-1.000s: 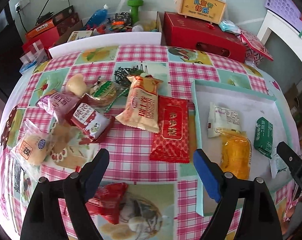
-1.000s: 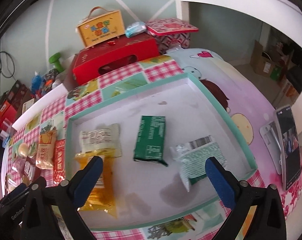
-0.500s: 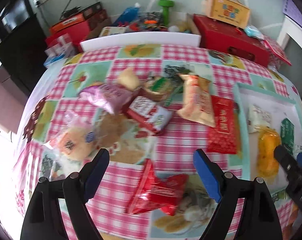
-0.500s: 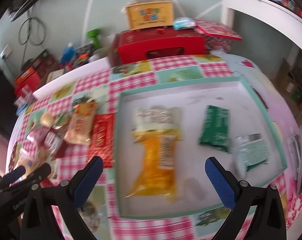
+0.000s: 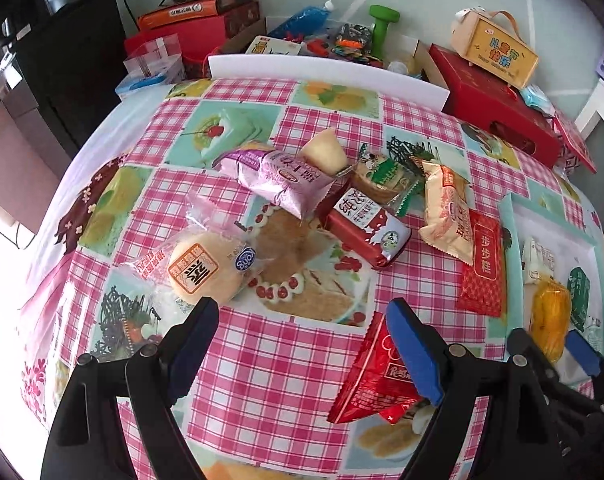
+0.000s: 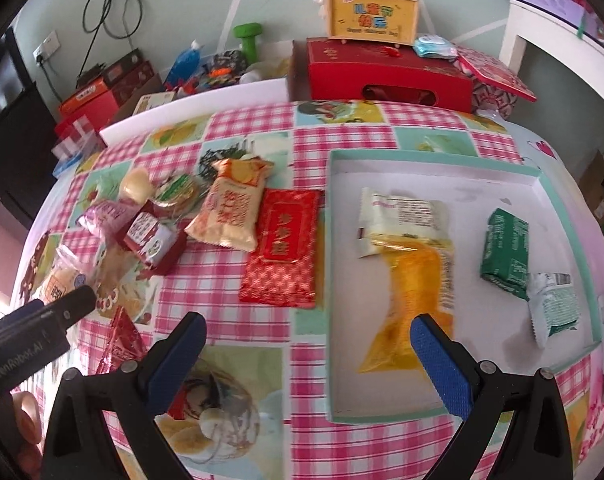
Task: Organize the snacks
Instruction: 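Withdraw both tools from the tray toward the snack pile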
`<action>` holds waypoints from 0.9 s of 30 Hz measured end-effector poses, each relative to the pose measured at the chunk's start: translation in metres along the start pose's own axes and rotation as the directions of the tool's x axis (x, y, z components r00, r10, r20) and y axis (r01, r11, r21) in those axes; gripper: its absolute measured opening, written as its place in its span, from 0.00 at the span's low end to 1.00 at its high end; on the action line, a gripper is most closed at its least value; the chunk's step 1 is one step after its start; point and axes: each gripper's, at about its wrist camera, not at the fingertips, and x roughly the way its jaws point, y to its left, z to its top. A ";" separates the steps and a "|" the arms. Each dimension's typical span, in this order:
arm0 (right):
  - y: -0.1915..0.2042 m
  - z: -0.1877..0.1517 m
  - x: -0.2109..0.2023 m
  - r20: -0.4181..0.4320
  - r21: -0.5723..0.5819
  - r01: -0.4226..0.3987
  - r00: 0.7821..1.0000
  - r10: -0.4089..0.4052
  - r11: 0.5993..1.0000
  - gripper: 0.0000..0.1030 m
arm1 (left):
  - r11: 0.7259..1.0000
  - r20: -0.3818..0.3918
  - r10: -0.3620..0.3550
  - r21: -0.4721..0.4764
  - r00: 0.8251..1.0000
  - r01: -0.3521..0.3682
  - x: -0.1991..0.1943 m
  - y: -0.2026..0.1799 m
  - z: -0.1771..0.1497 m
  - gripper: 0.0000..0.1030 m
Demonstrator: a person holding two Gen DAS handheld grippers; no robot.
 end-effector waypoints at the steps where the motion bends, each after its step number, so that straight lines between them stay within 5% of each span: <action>1: 0.006 -0.001 0.000 0.000 -0.011 -0.009 1.000 0.009 1.000 1.00 | 1.000 -0.004 -0.006 0.000 1.000 0.006 0.001 0.001 0.000 0.84; 18: 0.075 -0.022 0.017 -0.087 -0.144 -0.146 0.987 0.135 0.979 1.00 | 0.995 -0.028 0.047 -0.089 0.998 -0.050 0.008 0.044 0.003 0.84; 27: 0.083 -0.030 0.035 -0.167 -0.093 -0.243 0.960 0.226 0.966 1.00 | 0.994 -0.038 0.053 -0.092 0.998 -0.056 0.012 0.045 0.004 0.84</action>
